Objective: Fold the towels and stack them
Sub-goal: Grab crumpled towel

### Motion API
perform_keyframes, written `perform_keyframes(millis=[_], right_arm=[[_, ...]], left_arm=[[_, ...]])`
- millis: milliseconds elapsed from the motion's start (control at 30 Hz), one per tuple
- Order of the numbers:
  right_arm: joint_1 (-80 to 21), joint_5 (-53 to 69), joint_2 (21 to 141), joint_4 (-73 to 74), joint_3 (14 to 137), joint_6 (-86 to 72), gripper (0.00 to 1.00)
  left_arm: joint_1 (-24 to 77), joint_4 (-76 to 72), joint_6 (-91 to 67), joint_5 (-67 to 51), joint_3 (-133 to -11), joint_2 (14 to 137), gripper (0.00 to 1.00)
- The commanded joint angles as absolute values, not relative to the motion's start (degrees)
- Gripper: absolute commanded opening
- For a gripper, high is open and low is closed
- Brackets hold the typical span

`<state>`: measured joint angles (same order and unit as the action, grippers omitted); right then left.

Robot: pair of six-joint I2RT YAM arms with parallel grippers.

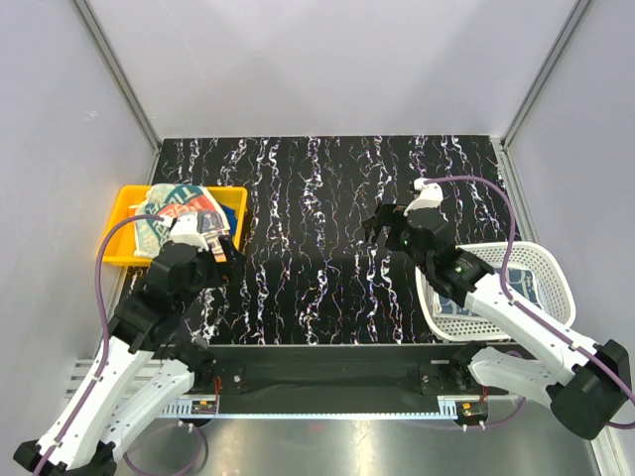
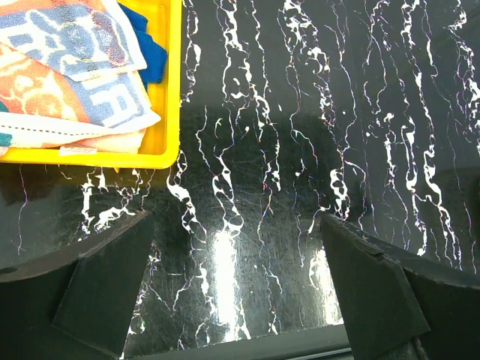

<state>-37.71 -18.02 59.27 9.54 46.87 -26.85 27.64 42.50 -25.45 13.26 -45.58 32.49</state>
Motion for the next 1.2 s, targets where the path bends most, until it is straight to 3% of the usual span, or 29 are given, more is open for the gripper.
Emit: perform_keyframes(millis=[0, 200, 367, 533, 667, 967, 1167], right_arm=[[-37.7, -17.5, 58.4, 6.9, 46.8, -26.1, 1.0], [-37.7, -16.2, 58.5, 7.6, 47.5, -25.0, 1.0], [-37.8, -15.6, 58.1, 8.4, 47.8, -24.5, 1.0], [-37.8, -13.9, 58.1, 8.5, 47.8, -24.6, 1.0], [-37.7, -12.7, 58.5, 8.3, 47.6, -24.9, 1.0], [-37.7, -10.5, 60.7, 7.1, 47.5, -25.8, 1.0], [-37.8, -10.7, 61.1, 7.7, 47.8, -24.9, 1.0]], left_arm=[[27.4, 40.9, -25.0, 12.8, -45.7, 33.1, 0.99], [27.2, 41.3, -26.2, 14.9, -46.8, 35.2, 0.99], [24.6, 45.3, -31.5, 26.0, -52.9, 44.4, 0.99], [11.5, 40.6, -32.5, 21.1, -58.7, 56.3, 0.85], [4.6, 37.6, -33.7, 20.8, -63.4, 68.1, 0.8], [2.0, 37.9, -35.2, 25.7, -79.3, 95.1, 0.65], [1.8, 39.3, -36.0, 27.2, -82.2, 101.9, 0.64]])
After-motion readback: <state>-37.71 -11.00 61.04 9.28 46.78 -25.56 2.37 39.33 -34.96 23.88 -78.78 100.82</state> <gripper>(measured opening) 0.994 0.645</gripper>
